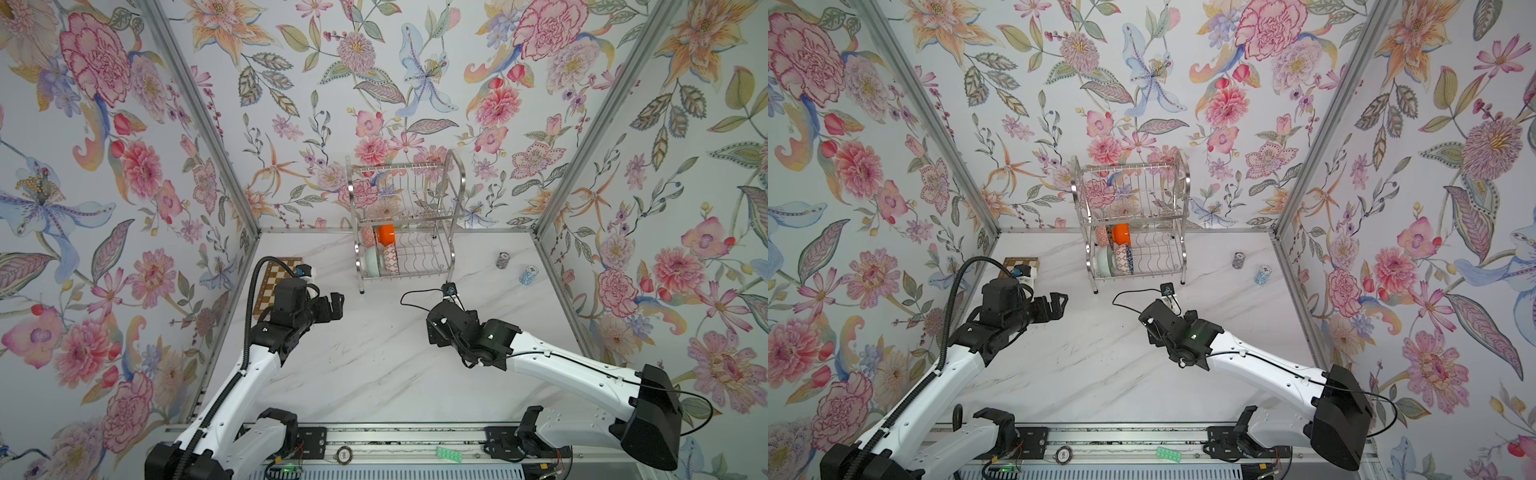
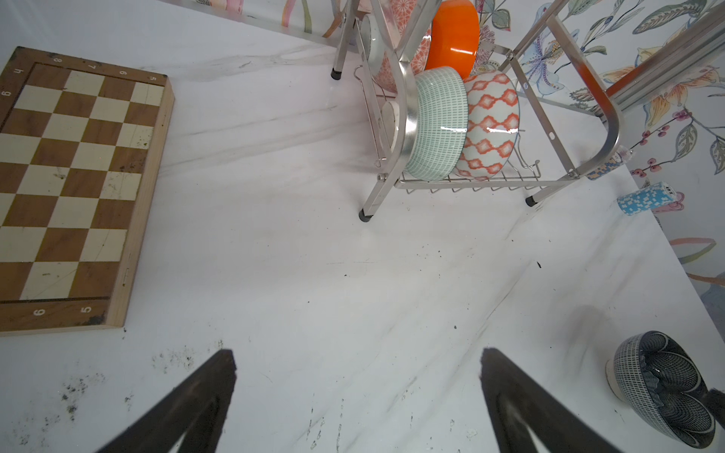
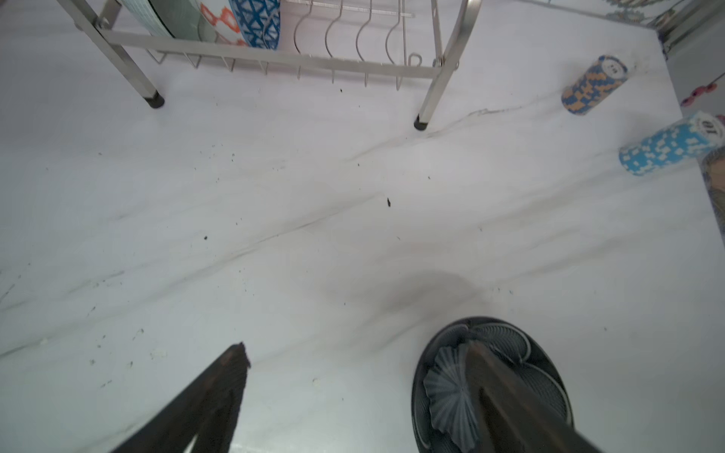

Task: Load bowls into a dish rack
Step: Pick up the bowl from the middle-right of the table.

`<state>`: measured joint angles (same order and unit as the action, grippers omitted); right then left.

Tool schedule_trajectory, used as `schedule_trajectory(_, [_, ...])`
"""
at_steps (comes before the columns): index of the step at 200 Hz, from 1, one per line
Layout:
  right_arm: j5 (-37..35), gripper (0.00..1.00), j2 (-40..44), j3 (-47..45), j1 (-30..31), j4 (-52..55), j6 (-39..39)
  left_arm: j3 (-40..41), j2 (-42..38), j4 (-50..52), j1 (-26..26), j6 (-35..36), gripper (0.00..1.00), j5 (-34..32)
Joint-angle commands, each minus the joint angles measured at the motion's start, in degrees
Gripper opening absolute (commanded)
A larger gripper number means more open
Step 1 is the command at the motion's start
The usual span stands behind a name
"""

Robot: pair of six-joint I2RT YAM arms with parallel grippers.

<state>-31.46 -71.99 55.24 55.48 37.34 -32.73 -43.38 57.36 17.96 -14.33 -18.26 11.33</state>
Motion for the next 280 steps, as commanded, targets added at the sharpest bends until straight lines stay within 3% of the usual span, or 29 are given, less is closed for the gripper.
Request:
schedule_trajectory(1, [3.89,0.8,-0.04,2.93,0.52,15.74,-3.15,-0.06,-0.56,0.78,-0.55,0.88,0.99,-0.97])
schedule_trajectory(34, [6.23,0.6,-1.65,3.13,0.77,23.28,-5.43,-0.11,-0.2,0.68,-0.54,0.94,0.99,-0.52])
schedule_trajectory(84, [6.9,0.52,-5.08,1.04,0.25,23.7,-5.25,-0.21,0.06,0.52,-0.55,0.88,0.99,-0.26])
schedule_trajectory(106, [8.27,0.42,-6.17,-0.49,-1.46,21.81,-3.85,-0.12,-0.06,0.53,-0.58,0.88,0.99,-0.35])
schedule_trajectory(188, [13.18,0.43,-8.69,-4.66,-6.43,13.42,1.05,-0.11,-0.27,0.59,-0.54,1.05,0.99,-0.7])
schedule_trajectory(280, [13.44,0.35,-13.76,-5.24,-9.52,10.05,2.65,-0.03,-0.34,0.75,-0.58,1.15,0.99,-0.79])
